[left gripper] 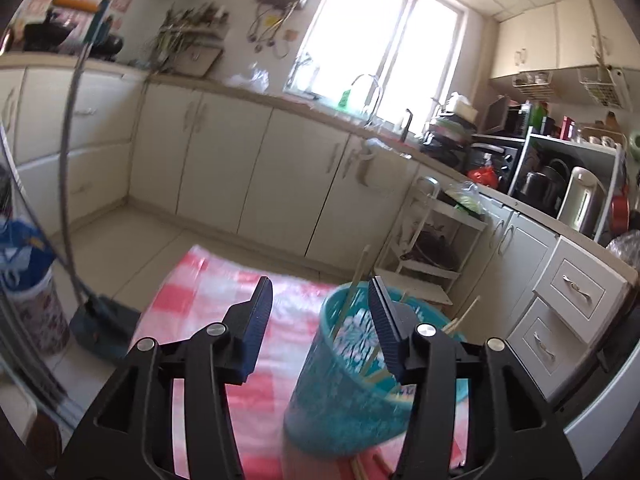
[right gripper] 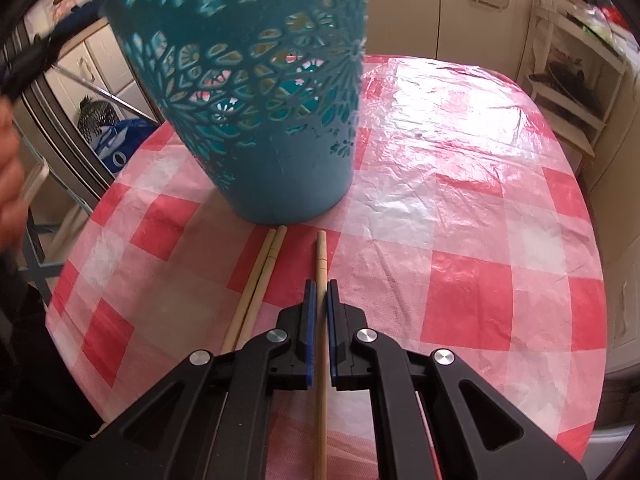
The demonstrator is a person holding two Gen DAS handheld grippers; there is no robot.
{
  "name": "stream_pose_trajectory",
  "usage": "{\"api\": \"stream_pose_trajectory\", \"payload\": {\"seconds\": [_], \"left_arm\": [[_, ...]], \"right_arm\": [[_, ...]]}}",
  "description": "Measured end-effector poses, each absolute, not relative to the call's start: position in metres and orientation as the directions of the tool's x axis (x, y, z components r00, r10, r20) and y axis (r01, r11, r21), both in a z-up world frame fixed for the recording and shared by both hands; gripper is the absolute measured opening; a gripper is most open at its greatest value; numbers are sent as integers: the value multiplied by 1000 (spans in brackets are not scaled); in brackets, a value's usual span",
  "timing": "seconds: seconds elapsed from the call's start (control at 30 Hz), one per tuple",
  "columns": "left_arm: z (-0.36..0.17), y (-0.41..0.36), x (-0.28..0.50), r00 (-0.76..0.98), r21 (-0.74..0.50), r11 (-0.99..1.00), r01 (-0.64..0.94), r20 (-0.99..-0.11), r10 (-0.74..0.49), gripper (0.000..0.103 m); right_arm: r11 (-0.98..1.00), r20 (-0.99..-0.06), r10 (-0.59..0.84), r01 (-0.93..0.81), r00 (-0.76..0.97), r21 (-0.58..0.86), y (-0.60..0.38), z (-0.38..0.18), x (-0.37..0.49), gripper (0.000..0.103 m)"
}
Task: Organize utensils
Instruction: 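Lift a chopstick with the right tool over the basket and open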
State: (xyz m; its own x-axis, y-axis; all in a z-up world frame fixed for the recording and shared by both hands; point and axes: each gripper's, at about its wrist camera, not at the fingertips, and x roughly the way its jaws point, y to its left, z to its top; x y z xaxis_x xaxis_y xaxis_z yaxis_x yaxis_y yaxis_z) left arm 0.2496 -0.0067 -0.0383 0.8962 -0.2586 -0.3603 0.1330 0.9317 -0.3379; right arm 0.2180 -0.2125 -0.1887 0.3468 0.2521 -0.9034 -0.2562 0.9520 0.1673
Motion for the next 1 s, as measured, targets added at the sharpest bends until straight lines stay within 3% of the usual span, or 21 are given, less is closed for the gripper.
{"api": "stream_pose_trajectory", "payload": {"seconds": [0.1, 0.23, 0.33, 0.47, 0.57, 0.77, 0.87, 1.0], "left_arm": [[-42, -2, 243, 894, -349, 930, 120, -369, -254, 48], [-34, -7, 231, 917, -319, 943, 95, -340, -208, 58], [-22, -10, 210, 950, -299, 950, 95, -257, -176, 61], [-8, -16, 187, 977, -281, 955, 99, -152, -146, 69], [-4, -20, 177, 984, -273, 957, 102, -116, -138, 70], [-9, -15, 172, 984, -304, 949, 85, -126, -128, 70], [-10, -9, 173, 986, -299, 951, 76, -122, -117, 71], [-6, -6, 183, 988, -288, 955, 71, -110, -107, 71]], "right_arm": [[938, -879, 330, -224, 343, 264, -225, -179, 216, 6], [887, -800, 461, -222, 385, 405, -240, -150, 207, 6], [845, -696, 533, -262, 481, 466, -252, -113, 201, 6], [794, -490, 580, -318, 650, 518, -263, -59, 198, 6], [770, -346, 566, -329, 749, 546, -263, -32, 205, 6], [689, -29, 440, -317, 898, 652, -277, -5, 221, 6], [667, 50, 351, -287, 935, 688, -282, -5, 234, 6], [647, 64, 280, -238, 958, 724, -281, -16, 254, 6]]}}
